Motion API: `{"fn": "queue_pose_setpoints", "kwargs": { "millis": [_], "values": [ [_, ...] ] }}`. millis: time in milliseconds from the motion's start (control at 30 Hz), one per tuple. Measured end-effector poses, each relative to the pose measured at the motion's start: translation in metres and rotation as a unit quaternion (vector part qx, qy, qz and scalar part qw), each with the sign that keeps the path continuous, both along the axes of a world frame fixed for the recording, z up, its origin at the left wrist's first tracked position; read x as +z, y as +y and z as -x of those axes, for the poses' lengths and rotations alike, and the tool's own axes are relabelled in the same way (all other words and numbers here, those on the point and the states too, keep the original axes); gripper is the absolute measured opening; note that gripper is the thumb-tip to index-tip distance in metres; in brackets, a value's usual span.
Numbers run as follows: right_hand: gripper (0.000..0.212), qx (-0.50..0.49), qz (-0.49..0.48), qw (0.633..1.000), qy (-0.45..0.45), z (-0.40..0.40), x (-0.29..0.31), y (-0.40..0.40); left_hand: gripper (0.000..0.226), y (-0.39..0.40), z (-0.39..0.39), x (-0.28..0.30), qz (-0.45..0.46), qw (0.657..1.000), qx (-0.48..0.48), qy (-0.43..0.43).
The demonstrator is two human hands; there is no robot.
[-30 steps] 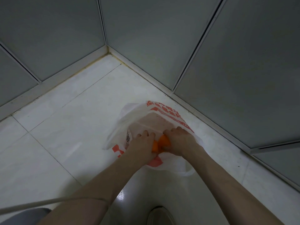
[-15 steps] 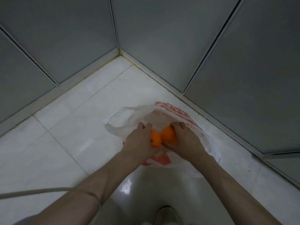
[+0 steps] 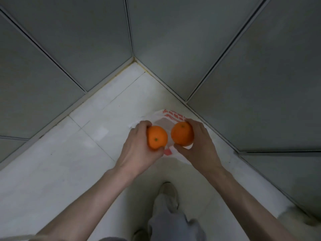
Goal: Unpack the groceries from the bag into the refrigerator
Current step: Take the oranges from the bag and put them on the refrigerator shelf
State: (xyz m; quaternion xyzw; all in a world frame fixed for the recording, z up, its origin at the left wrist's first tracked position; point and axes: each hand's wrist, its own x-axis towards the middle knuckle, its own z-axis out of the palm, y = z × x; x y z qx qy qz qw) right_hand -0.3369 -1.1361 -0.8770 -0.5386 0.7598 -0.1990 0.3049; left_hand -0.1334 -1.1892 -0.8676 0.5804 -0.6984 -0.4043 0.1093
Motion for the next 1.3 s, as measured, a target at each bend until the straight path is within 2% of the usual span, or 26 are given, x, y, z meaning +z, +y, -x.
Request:
{"fn": "queue_pose_setpoints", "kwargs": {
  "millis": [133,300,433,667,800,867,967,1167,1300],
  "values": [
    [0.093,0.02,0.015,1.0,-0.012,-0.008,0.118,0.006,0.075,0.015,-0.011,0.111,0.021,0.999,0.03,0.03],
    [0.082,0.047,0.057,0.997,-0.001,-0.02,0.276,0.026,0.072,0.036,-0.037,0.261,0.043,0.996,0.059,0.058],
    [0.08,0.037,0.084,0.996,0.001,-0.033,0.398,0.039,0.071,0.046,-0.059,0.377,0.072,0.99,0.083,0.088],
    [0.083,0.026,0.153,0.988,-0.007,-0.065,0.565,0.078,0.07,0.088,-0.096,0.548,0.148,0.968,0.143,0.143],
    [0.093,0.026,0.198,0.979,-0.038,-0.091,0.624,0.09,0.082,0.113,-0.119,0.615,0.179,0.943,0.203,0.196],
    [0.092,0.011,0.208,0.975,-0.076,-0.104,0.645,0.091,0.076,0.122,-0.13,0.643,0.209,0.93,0.223,0.204],
    [0.08,0.014,0.243,0.961,-0.129,-0.124,0.675,0.086,0.066,0.135,-0.147,0.678,0.248,0.915,0.251,0.195],
    [0.074,0.12,0.259,0.931,-0.225,-0.171,0.724,0.066,0.064,0.163,-0.184,0.727,0.325,0.875,0.321,0.162],
    [0.075,0.202,0.237,0.91,-0.273,-0.205,0.741,0.055,0.065,0.187,-0.209,0.747,0.353,0.832,0.403,0.143]
  ]
}}
